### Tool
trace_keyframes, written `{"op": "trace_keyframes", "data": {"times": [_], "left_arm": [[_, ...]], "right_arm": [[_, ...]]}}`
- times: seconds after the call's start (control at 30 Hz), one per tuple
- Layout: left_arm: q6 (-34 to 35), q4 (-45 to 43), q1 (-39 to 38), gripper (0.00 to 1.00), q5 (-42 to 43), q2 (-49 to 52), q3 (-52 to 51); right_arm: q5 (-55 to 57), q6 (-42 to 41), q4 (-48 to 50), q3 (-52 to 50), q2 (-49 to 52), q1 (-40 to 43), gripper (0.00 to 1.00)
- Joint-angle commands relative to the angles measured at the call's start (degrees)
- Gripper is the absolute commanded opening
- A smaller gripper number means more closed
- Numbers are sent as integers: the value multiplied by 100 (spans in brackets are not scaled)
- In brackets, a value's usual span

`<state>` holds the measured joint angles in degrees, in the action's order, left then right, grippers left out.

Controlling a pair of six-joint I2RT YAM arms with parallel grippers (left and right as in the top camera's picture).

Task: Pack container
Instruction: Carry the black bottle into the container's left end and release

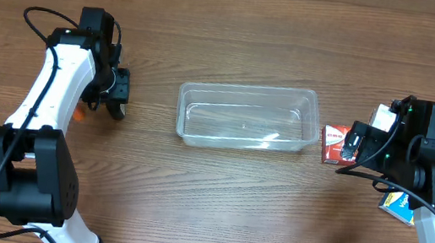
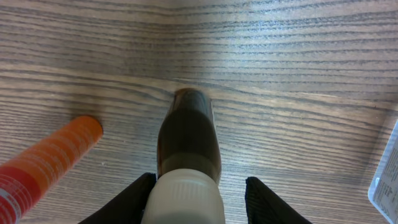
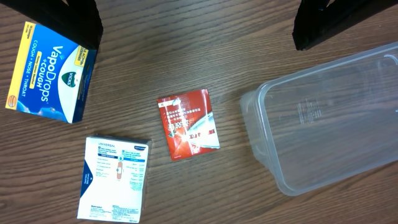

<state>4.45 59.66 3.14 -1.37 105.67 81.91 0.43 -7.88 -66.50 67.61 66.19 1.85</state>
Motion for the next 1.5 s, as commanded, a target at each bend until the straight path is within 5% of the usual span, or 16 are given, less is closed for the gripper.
{"op": "trace_keyframes", "data": {"times": [0.0, 0.53, 0.73, 0.9, 1.13, 1.47], "left_arm": [[-15, -55, 17, 45, -50, 22, 105], [-17, -144, 11, 29, -55, 22, 109], [9, -109, 4, 4, -52, 17, 299], [291, 763, -337, 4, -55, 15, 1425], [988, 2122, -1744, 4, -72, 15, 3550], [1799, 2203, -2761, 4, -63, 396, 3285]], "right_arm": [[11, -31, 13, 177, 7, 15, 100], [11, -31, 13, 177, 7, 15, 100], [11, -31, 15, 177, 7, 15, 100], [11, -31, 13, 177, 7, 15, 100], [9, -33, 15, 177, 7, 15, 100], [-13, -79, 17, 177, 7, 15, 100]]}}
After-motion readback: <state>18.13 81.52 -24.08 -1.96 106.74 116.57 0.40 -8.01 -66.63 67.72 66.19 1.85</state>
